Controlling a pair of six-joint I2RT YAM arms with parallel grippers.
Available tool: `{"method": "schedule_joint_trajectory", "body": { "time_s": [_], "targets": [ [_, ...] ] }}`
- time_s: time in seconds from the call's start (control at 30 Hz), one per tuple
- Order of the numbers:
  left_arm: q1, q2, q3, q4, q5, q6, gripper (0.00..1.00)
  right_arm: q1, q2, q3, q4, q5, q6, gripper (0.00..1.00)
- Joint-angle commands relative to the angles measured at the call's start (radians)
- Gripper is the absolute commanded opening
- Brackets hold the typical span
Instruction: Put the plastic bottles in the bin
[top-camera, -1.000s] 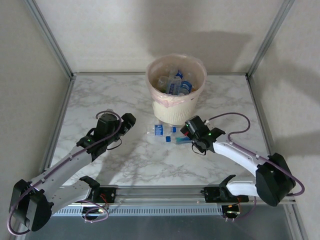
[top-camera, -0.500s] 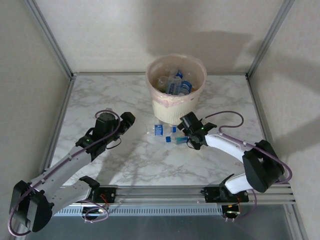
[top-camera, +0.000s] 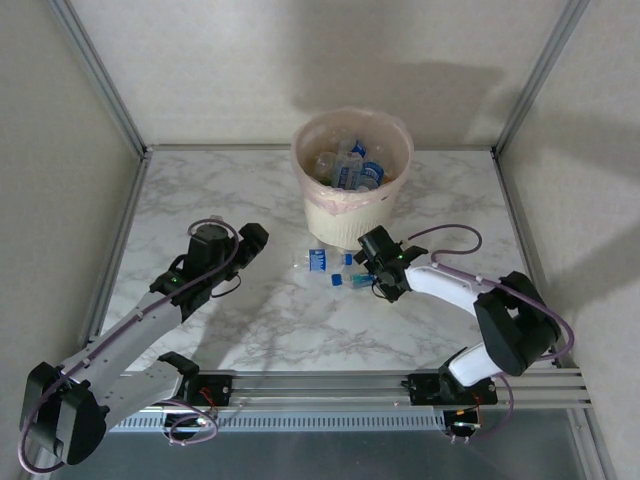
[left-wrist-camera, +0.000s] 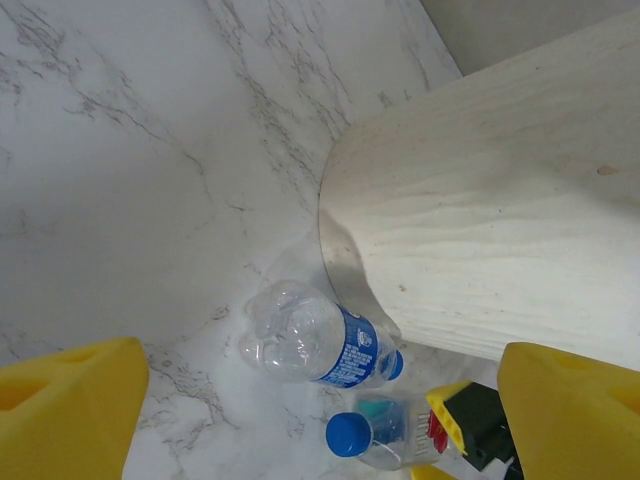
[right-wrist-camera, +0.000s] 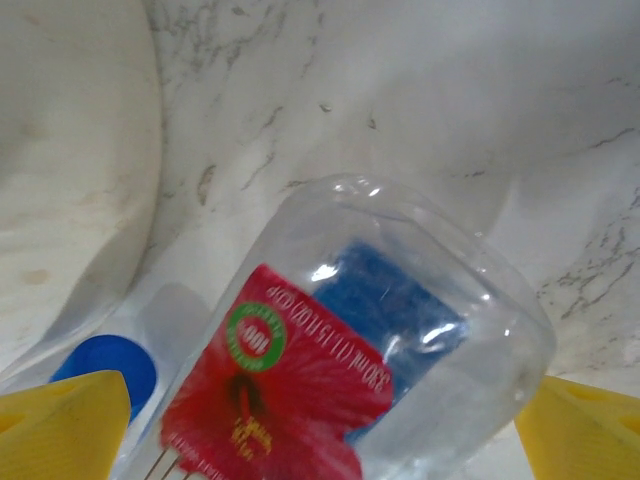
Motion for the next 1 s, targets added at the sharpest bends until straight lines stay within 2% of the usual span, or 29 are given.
{"method": "schedule_joint_trajectory", "body": {
  "time_s": [0.0, 0.33, 0.43, 0.5, 0.63, 0.97],
  "targets": [
    [0.013, -0.019, -0.003, 0.006, 0.009, 0.020, 0.90, -0.005, 0.034, 0.010, -0.007, -0.004, -0.017, 0.99],
    [0.031, -0.018, -0.011, 0.015, 0.022, 0.021, 0.90, -0.005, -0.045, -0.070, -0.046, 0.011, -0.022, 0.83],
    [0.033, -0.013, -0.014, 0.024, 0.029, 0.016, 0.89, -0.005, -0.073, -0.093, -0.058, 0.026, -0.031, 0.82],
    [0.032, -0.013, -0.017, 0.027, 0.032, 0.014, 0.89, -0.005, -0.078, -0.093, -0.078, 0.039, -0.041, 0.81],
    [0.033, -0.017, -0.019, 0.025, 0.032, 0.014, 0.89, -0.007, -0.072, -0.088, -0.108, 0.061, -0.059, 0.69],
    [0.038, -0.027, -0.022, 0.013, 0.028, 0.014, 0.89, -0.007, -0.099, -0.072, -0.164, 0.117, -0.093, 0.57]
  ]
}}
